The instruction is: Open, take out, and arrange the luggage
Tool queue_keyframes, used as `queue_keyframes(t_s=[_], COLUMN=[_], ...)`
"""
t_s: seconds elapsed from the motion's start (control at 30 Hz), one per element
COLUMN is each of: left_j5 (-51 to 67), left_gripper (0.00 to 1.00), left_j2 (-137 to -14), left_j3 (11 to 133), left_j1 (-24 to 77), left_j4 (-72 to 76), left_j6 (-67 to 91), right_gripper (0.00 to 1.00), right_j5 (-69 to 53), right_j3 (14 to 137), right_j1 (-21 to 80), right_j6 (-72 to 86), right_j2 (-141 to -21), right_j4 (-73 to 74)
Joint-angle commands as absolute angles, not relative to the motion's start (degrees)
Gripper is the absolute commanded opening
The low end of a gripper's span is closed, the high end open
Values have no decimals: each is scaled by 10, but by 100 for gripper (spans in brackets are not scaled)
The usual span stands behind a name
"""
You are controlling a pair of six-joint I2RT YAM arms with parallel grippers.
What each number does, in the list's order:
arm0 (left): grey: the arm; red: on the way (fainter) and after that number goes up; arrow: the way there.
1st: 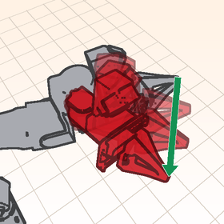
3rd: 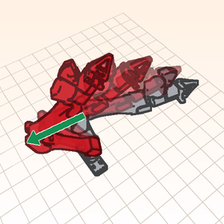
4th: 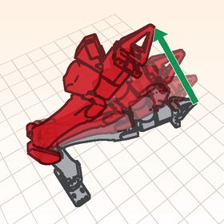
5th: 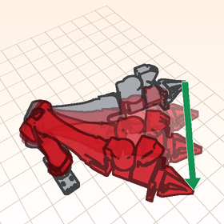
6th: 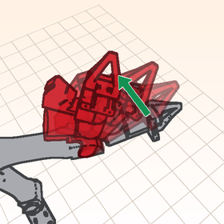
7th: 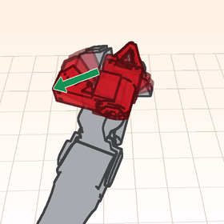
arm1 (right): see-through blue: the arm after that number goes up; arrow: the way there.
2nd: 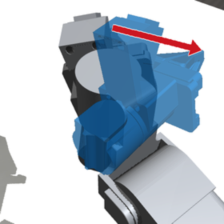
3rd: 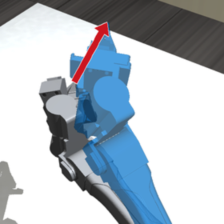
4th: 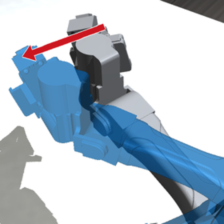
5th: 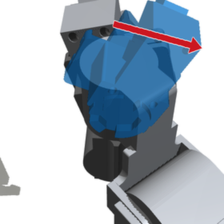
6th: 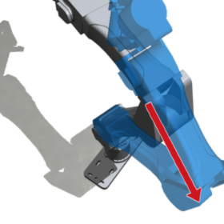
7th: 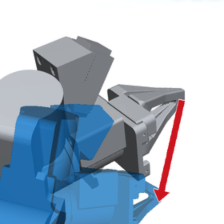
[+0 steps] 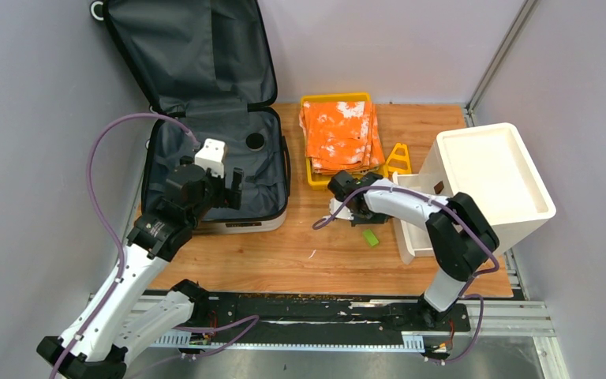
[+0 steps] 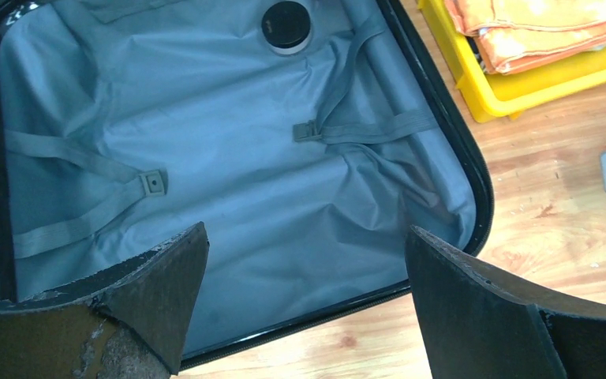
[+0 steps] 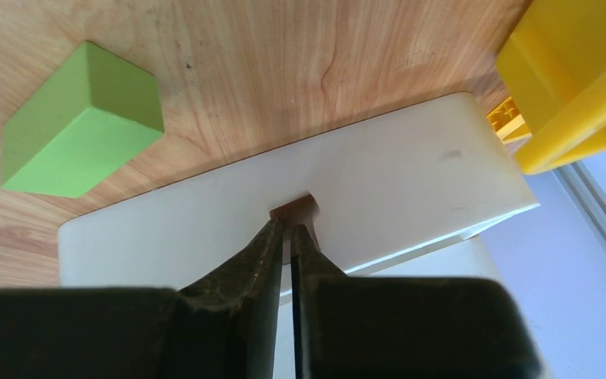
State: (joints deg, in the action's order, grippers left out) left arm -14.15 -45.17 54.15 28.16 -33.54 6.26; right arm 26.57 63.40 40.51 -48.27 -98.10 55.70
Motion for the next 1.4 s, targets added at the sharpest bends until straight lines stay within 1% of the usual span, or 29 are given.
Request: queue_keyframes(t_s=[0.0,0.03,0.07,0.13,0.17,0.33,0.4,0.53,0.57,0.63,0.67,0.7,0.77,0.83,0.9,1.0,1.07,1.17,1.27,1.37], left_j5=[-180,-189,-195,-214,-227,-250,-247,-218,-191,-151,-142,-132,-127,-114,-99,-78,-82,-93,-100,-101], left_gripper=[100,100,100,100,100,100,100,100,100,99,98,98,98,97,95,93,91,89,86,85], left_j2=[-457,-459,-462,-472,-477,-571,-618,-713,-747,-798,-817,-850,-903,-950,-998,-1062,-1107,-1167,-1200,-1217], left_j3=[540,539,537,536,540,590,623,703,713,744,767,776,812,847,885,962,1005,1048,1055,1047], left_j1=[285,285,285,285,285,278,268,228,210,183,169,164,153,143,137,133,132,131,130,129], left_j4=[-323,-323,-321,-318,-317,-316,-313,-304,-300,-295,-294,-291,-288,-282,-279,-278,-285,-285,-263,-239], left_j6=[57,56,57,61,62,76,89,117,128,147,152,156,154,146,142,142,147,156,179,197], right_gripper=[15,26,47,95,99,100,98,93,93,94,95,99,100,100,100,100,100,100,100,100], right_j5=[235,201,172,133,129,133,117,37,16,-26,-33,-39,-35,-47,-70,-25,25,67,74,55], right_j3=[678,697,711,726,728,721,720,701,694,670,657,650,643,637,614,558,547,546,552,552], right_j1=[413,412,412,412,412,412,412,412,413,413,414,415,416,416,416,416,416,415,416,416], right_j6=[-444,-435,-423,-413,-412,-388,-367,-301,-274,-201,-164,-130,-58,-21,-20,-7,-4,22,24,22], right_j2=[-934,-924,-911,-875,-858,-799,-779,-706,-688,-654,-642,-632,-620,-613,-603,-586,-578,-568,-567,-565], right_j4=[566,580,584,579,570,508,486,408,380,314,281,261,239,227,204,131,116,111,114,114])
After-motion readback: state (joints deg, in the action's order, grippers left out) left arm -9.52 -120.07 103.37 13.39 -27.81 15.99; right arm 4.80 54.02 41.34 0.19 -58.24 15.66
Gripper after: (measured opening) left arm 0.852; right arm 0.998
